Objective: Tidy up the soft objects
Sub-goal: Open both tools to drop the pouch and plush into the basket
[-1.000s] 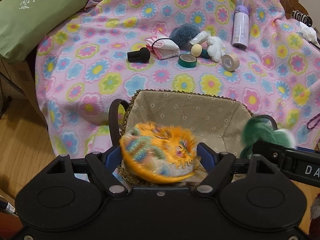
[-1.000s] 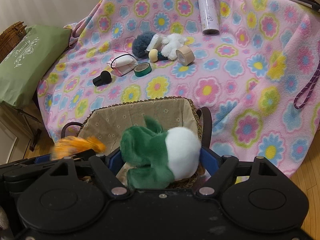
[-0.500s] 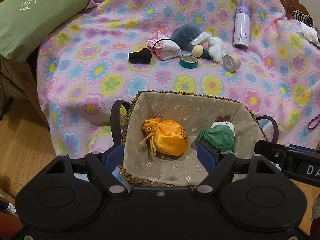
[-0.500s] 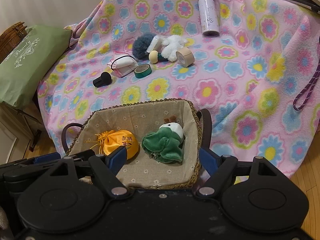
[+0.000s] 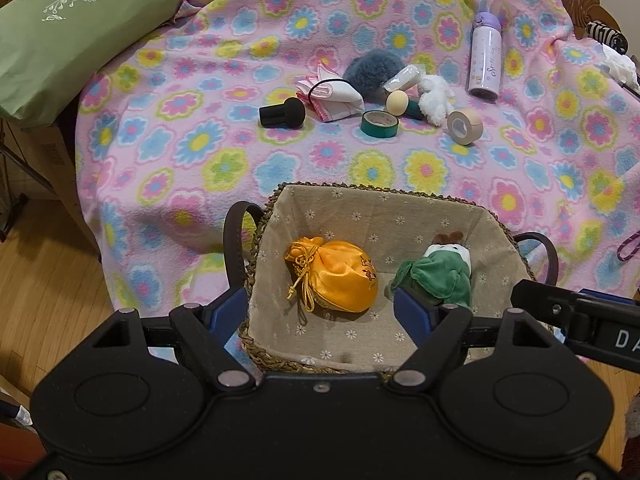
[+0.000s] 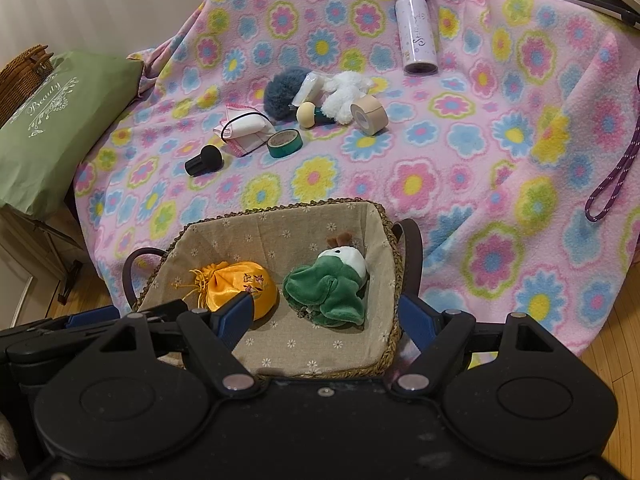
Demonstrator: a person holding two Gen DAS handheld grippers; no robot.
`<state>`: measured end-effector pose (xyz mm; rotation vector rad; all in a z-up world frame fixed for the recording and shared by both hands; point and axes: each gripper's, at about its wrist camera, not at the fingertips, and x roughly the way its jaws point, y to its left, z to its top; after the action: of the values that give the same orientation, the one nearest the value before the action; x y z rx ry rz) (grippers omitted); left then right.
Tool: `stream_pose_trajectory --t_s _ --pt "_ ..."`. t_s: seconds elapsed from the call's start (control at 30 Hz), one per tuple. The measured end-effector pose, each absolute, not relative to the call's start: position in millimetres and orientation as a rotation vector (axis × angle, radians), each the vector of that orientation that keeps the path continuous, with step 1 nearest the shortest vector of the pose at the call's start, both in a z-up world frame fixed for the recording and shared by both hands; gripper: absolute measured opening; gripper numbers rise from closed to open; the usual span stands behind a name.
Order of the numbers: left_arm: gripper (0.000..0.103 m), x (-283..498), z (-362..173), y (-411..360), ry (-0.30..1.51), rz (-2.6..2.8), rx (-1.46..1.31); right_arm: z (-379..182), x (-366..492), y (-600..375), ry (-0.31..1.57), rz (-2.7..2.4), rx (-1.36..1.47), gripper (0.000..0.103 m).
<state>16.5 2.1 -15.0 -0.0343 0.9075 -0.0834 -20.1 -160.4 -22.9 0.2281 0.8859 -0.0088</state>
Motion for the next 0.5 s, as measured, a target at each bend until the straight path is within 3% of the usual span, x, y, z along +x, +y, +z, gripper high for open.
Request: stream_pose_trajectory --t_s 0.5 --pt "0.076 17.6 -13.8 4.5 0.907 -0.082 -0.033 -22.0 -20.6 -160.8 0.886 -0.01 0.229 0.079"
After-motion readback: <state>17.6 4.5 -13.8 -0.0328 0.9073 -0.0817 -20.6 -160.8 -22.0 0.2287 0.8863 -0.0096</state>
